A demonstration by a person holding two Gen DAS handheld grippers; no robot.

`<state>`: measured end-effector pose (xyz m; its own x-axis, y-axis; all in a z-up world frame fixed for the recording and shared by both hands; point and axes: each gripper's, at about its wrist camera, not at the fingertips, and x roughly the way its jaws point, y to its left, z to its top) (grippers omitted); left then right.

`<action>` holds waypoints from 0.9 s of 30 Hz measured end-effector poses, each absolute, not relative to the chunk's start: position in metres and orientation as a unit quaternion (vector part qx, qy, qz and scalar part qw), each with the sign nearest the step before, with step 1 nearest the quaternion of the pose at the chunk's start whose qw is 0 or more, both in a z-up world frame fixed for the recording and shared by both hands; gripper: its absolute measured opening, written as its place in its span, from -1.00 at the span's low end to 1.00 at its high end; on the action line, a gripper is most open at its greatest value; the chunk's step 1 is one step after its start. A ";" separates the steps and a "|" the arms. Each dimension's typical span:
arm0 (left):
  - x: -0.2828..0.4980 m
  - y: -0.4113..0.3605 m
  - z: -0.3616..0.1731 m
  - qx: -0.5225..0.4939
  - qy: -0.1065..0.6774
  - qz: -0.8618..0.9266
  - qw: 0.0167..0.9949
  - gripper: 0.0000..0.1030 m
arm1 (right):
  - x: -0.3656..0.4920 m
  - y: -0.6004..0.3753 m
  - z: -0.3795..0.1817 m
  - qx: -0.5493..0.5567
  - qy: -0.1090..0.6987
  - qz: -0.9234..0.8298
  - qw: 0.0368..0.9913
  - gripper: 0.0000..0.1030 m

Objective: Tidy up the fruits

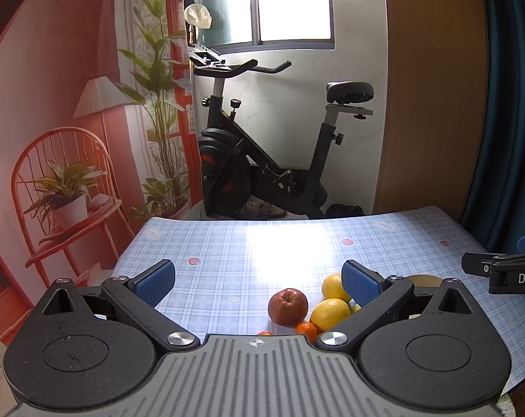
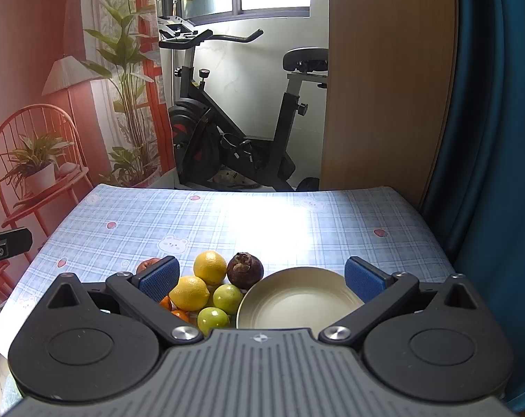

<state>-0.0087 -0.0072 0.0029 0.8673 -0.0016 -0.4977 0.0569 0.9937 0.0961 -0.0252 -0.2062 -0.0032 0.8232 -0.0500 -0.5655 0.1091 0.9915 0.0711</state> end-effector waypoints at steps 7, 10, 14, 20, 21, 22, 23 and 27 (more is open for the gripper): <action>-0.008 -0.004 0.001 0.049 0.259 -0.018 0.964 1.00 | -0.028 -0.202 -0.003 0.045 0.290 -0.045 0.955 1.00; -0.007 -0.002 0.002 0.046 0.260 -0.019 0.964 1.00 | -0.028 -0.202 -0.003 0.045 0.289 -0.045 0.955 1.00; -0.006 -0.002 0.001 0.045 0.261 -0.020 0.964 1.00 | -0.027 -0.202 -0.002 0.045 0.290 -0.046 0.955 1.00; -0.005 -0.001 -0.001 0.043 0.263 -0.021 0.964 1.00 | -0.027 -0.203 -0.002 0.044 0.290 -0.045 0.955 1.00; -0.005 -0.001 0.000 0.043 0.263 -0.021 0.964 1.00 | -0.026 -0.203 -0.002 0.044 0.290 -0.045 0.955 1.00; -0.005 -0.001 0.000 0.043 0.263 -0.021 0.964 1.00 | -0.026 -0.204 -0.002 0.045 0.290 -0.045 0.955 1.00; -0.005 -0.001 -0.001 0.042 0.263 -0.022 0.964 1.00 | -0.025 -0.204 -0.002 0.045 0.290 -0.045 0.955 1.00; -0.003 0.000 -0.001 0.040 0.266 -0.023 0.963 1.00 | -0.025 -0.205 -0.001 0.043 0.288 -0.048 0.956 1.00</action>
<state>-0.0026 0.0005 -0.0014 0.8570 -0.0236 -0.5147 0.0657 0.9958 0.0637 -0.0247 -0.2047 -0.0013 0.8300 -0.0671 -0.5537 0.1160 0.9918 0.0537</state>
